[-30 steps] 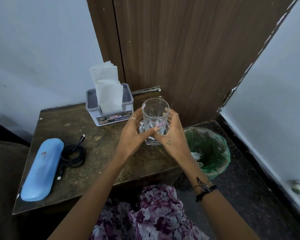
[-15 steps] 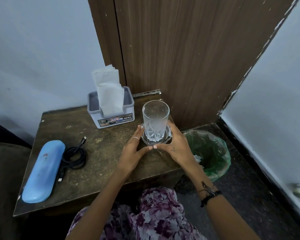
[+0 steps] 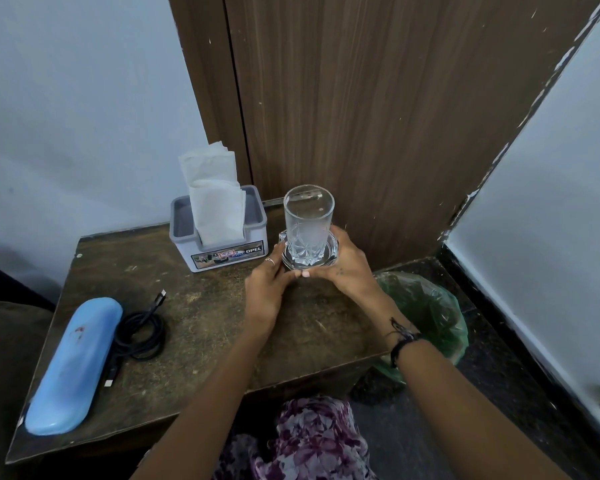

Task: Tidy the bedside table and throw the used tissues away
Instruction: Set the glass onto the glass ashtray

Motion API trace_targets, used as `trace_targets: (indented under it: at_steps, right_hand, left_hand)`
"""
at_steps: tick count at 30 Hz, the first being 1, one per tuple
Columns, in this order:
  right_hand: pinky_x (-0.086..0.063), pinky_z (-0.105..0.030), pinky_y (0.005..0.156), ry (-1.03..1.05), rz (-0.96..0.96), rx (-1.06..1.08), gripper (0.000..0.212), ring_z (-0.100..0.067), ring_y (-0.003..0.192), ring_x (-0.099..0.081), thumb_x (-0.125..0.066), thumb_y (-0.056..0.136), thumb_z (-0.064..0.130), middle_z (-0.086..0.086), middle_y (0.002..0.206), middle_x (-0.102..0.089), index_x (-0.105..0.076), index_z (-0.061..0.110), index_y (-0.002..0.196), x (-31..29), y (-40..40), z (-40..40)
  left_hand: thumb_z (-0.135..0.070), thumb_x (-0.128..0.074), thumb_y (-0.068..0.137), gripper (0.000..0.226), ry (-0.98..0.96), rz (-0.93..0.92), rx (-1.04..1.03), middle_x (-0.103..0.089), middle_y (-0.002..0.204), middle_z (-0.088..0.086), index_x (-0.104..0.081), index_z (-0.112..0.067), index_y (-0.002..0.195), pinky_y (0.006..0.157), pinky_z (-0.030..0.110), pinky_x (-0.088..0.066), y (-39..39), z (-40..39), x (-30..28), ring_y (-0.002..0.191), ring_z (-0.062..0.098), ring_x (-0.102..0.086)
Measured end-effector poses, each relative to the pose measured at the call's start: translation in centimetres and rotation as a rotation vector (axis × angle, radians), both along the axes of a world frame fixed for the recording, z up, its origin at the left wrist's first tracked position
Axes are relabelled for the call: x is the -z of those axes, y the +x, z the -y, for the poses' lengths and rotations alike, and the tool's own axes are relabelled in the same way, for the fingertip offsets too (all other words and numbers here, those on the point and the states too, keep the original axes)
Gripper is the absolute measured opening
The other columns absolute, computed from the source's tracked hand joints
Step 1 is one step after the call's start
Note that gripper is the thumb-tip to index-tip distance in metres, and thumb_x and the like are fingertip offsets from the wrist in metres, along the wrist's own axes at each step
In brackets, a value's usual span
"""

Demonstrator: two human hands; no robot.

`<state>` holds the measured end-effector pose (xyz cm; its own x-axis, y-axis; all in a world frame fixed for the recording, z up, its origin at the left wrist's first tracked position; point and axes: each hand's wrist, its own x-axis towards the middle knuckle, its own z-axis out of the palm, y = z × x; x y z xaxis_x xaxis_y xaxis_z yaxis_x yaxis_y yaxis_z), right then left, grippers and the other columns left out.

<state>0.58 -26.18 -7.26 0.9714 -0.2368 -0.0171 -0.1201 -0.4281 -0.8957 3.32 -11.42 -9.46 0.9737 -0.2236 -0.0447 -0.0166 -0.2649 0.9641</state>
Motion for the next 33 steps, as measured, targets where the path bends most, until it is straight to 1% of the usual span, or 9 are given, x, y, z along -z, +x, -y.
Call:
trace_targets:
  at_steps: [2,5,9,12,14,17,26,29,33]
  right_hand:
    - [-0.032,0.01,0.068,0.004,-0.002,-0.007,0.084,-0.002,0.099,-0.05,-0.087,0.06,0.011,0.011,0.105,-0.053,-0.043,0.01,0.131,-0.1,0.6,0.2]
    - [-0.032,0.01,0.068,0.015,-0.004,-0.016,0.083,-0.001,0.098,-0.051,-0.087,0.059,0.011,0.012,0.105,-0.054,-0.044,0.011,0.131,0.0,1.2,0.5]
    - [-0.033,0.008,0.072,0.001,-0.006,-0.031,0.084,-0.003,0.104,-0.05,-0.086,0.06,0.011,0.01,0.109,-0.056,-0.044,0.013,0.132,0.2,2.3,0.8]
    - [-0.036,-0.007,0.088,0.01,-0.028,-0.044,0.089,-0.006,0.111,-0.05,-0.087,0.06,0.014,0.003,0.122,-0.058,-0.04,0.013,0.135,0.1,3.2,0.9]
    - [-0.038,-0.016,0.093,0.02,-0.037,-0.036,0.091,-0.013,0.117,-0.052,-0.087,0.059,0.014,-0.001,0.127,-0.058,-0.039,0.013,0.136,0.2,3.9,0.8]
    - [-0.038,-0.017,0.092,0.009,-0.05,-0.033,0.088,-0.016,0.118,-0.054,-0.087,0.059,0.017,-0.003,0.126,-0.059,-0.04,0.012,0.134,0.2,4.9,0.6]
    - [-0.037,-0.022,0.099,-0.001,-0.068,-0.05,0.092,-0.017,0.123,-0.05,-0.087,0.06,0.021,-0.003,0.132,-0.055,-0.037,0.014,0.136,0.5,6.1,0.7]
    - [-0.035,-0.018,0.096,-0.005,-0.077,-0.052,0.092,-0.017,0.124,-0.049,-0.087,0.06,0.021,-0.004,0.133,-0.054,-0.036,0.015,0.137,0.4,6.2,0.5]
    - [-0.035,-0.02,0.097,0.019,-0.083,-0.036,0.095,-0.018,0.125,-0.048,-0.087,0.06,0.02,-0.005,0.134,-0.054,-0.034,0.014,0.139,0.5,6.2,0.2]
  left_hand:
    - [-0.01,-0.065,0.083,0.062,0.064,0.046,-0.061,-0.053,0.134,0.001,-0.039,-0.019,0.139,0.103,0.02,-0.037,-0.1,0.5,0.4,0.126,0.012,-0.048]
    - [-0.018,-0.062,0.086,0.063,0.203,0.106,-0.145,-0.059,0.13,0.004,-0.034,-0.03,0.141,0.102,0.033,-0.043,-0.1,1.0,0.7,0.121,0.02,-0.055]
    - [-0.029,-0.052,0.093,0.058,0.452,0.198,-0.206,-0.063,0.124,0.011,-0.026,-0.035,0.144,0.089,0.043,-0.046,-0.5,1.9,0.2,0.112,0.034,-0.059]
    - [-0.032,-0.046,0.096,0.054,0.541,0.199,-0.239,-0.065,0.12,0.013,-0.024,-0.035,0.144,0.083,0.043,-0.046,-0.3,2.2,-0.1,0.108,0.037,-0.059]
    - [-0.033,-0.043,0.097,0.051,0.59,0.192,-0.252,-0.065,0.116,0.014,-0.025,-0.032,0.145,0.079,0.042,-0.046,-0.1,2.5,-0.3,0.104,0.037,-0.06]
    - [-0.031,-0.038,0.098,0.05,0.67,0.206,-0.271,-0.064,0.117,0.014,-0.023,-0.028,0.146,0.075,0.042,-0.046,0.2,2.9,-0.6,0.101,0.037,-0.061]
    - [-0.034,-0.034,0.099,0.048,0.676,0.171,-0.297,-0.049,0.141,0.003,-0.023,-0.024,0.145,0.078,0.043,-0.048,0.4,3.2,-0.6,0.106,0.035,-0.06]
    - [-0.033,-0.034,0.099,0.049,0.683,0.172,-0.303,-0.053,0.136,0.006,-0.022,-0.025,0.146,0.078,0.045,-0.048,0.4,3.2,-0.5,0.105,0.036,-0.06]
    - [-0.032,-0.036,0.099,0.051,0.684,0.175,-0.3,-0.058,0.13,0.009,-0.02,-0.027,0.147,0.078,0.044,-0.048,0.4,3.1,-0.4,0.104,0.037,-0.061]
